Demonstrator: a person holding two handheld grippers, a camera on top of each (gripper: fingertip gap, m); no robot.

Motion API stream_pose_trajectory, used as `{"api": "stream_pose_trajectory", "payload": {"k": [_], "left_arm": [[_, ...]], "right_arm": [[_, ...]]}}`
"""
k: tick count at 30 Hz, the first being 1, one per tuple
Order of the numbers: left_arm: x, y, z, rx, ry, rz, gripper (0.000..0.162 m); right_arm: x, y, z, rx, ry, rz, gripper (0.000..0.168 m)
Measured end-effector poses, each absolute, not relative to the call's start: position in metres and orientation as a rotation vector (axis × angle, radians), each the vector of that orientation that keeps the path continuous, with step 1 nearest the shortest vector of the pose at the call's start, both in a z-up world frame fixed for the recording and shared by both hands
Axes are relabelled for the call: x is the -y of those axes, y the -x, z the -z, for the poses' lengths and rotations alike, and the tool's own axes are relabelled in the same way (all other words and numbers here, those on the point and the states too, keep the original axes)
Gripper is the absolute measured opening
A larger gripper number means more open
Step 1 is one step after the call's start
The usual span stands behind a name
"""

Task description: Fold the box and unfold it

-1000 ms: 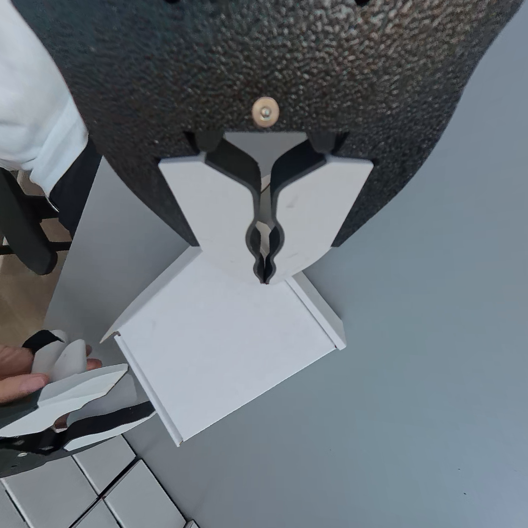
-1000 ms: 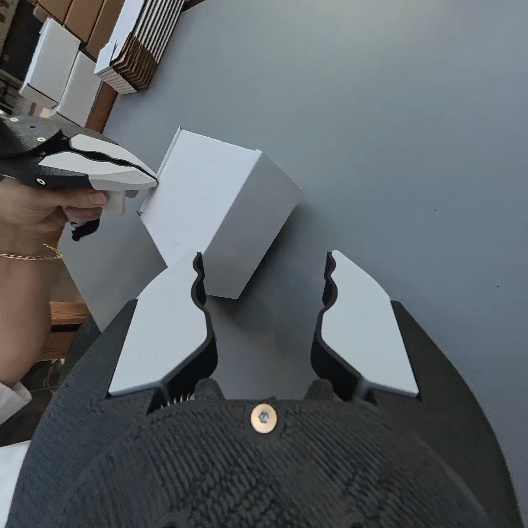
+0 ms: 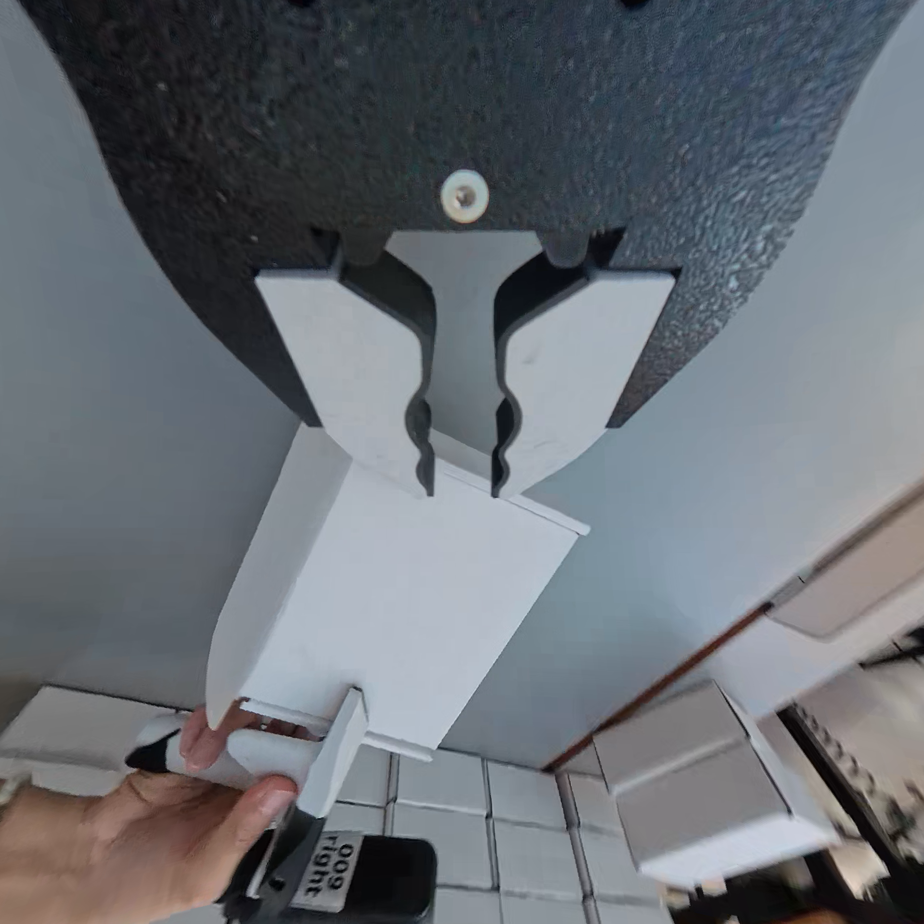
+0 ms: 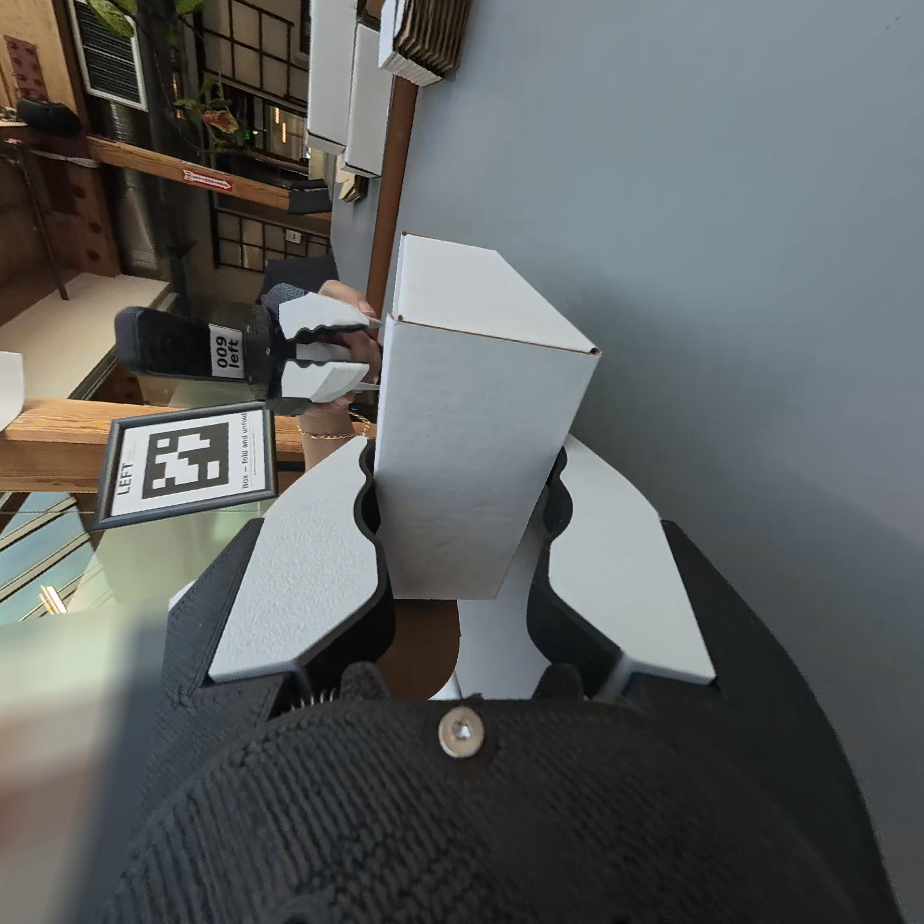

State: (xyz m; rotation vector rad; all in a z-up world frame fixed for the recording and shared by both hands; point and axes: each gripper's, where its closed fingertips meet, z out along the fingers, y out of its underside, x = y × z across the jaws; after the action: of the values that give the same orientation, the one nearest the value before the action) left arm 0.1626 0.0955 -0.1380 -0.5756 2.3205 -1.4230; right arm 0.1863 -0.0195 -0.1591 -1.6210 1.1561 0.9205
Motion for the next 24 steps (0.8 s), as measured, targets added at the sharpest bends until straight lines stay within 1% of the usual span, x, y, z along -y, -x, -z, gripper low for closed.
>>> {"api": "stream_pose_trajectory", "payload": {"k": [1,3,4,7,8,10,12,14,19,22,24], "left_arm": [[-0.099,-0.158,0.126,-2.266,0.422,1.376,0.029],[-0.107,-0.148,0.109,-2.153,0.149,1.211,0.029],[-0.111,-0.142,0.103,-2.094,0.008,1.124,0.032],[-0.122,-0.128,0.090,-1.869,-0.295,0.870,0.057],[-0.123,-0.122,0.088,-1.803,-0.377,0.808,0.063],[-0.117,-0.107,0.087,-1.662,-0.535,0.741,0.068],[-0.105,-0.091,0.094,-1.580,-0.662,0.715,0.070],[-0.093,-0.077,0.100,-1.506,-0.770,0.698,0.075],[-0.072,-0.059,0.094,-1.384,-0.873,0.695,0.080],[-0.064,-0.050,0.095,-1.335,-0.947,0.680,0.080],[-0.060,-0.048,0.099,-1.312,-0.988,0.651,0.075]], "right_arm": [[0.021,-0.184,0.153,-1.127,1.606,-0.959,0.066],[0.026,-0.179,0.144,-1.086,1.588,-1.013,0.066],[0.028,-0.175,0.139,-1.057,1.569,-1.054,0.066],[0.031,-0.164,0.123,-0.973,1.495,-1.164,0.066],[0.031,-0.160,0.121,-0.953,1.488,-1.189,0.066],[0.029,-0.151,0.119,-0.915,1.483,-1.237,0.066],[0.023,-0.144,0.118,-0.897,1.481,-1.276,0.066],[0.015,-0.138,0.114,-0.863,1.484,-1.308,0.066],[0.000,-0.126,0.112,-0.821,1.529,-1.345,0.066],[-0.005,-0.123,0.113,-0.827,1.534,-1.358,0.066],[-0.008,-0.123,0.114,-0.829,1.530,-1.362,0.066]]}}
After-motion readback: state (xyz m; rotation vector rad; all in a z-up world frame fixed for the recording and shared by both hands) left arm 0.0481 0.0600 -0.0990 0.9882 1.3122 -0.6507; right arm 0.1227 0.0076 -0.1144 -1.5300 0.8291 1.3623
